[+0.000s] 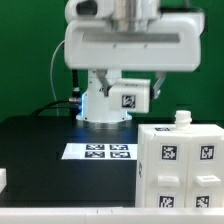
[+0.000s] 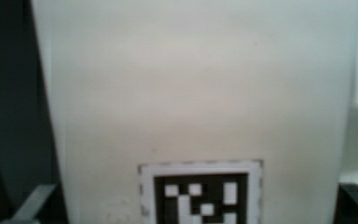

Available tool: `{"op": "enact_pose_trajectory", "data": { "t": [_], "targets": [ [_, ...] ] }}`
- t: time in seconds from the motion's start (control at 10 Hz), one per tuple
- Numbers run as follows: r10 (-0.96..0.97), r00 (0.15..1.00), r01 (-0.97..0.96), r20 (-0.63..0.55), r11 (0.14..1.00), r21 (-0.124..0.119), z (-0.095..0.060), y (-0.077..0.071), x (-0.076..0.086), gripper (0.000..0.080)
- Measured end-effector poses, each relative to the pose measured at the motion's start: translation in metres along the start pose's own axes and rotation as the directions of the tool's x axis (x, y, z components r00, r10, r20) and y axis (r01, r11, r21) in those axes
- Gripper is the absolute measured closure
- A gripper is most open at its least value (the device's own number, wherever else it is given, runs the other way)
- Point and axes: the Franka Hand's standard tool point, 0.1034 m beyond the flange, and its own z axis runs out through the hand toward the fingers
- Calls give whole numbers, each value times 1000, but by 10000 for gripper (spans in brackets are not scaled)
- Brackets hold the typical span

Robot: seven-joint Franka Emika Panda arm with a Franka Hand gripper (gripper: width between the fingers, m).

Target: Assemble cabinet

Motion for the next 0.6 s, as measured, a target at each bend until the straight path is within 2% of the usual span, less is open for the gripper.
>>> {"op": "enact_pose_trajectory", "data": {
  "t": [0.1,0.2,0.4,0.5,0.6],
  "targets": [
    [23,1000,-23,14,1000,-2,-12,-20,8,243],
    [5,1000,-5,1,1000,0,-13,-24,14,243],
    [7,1000,-7,5,1000,-2,-11,-23,13,243],
    [17,1000,-17,-4,1000,-3,-12,-27,15,243],
    [10,1000,-9,-29,1000,4,-14,-41,21,243]
  ]
}}
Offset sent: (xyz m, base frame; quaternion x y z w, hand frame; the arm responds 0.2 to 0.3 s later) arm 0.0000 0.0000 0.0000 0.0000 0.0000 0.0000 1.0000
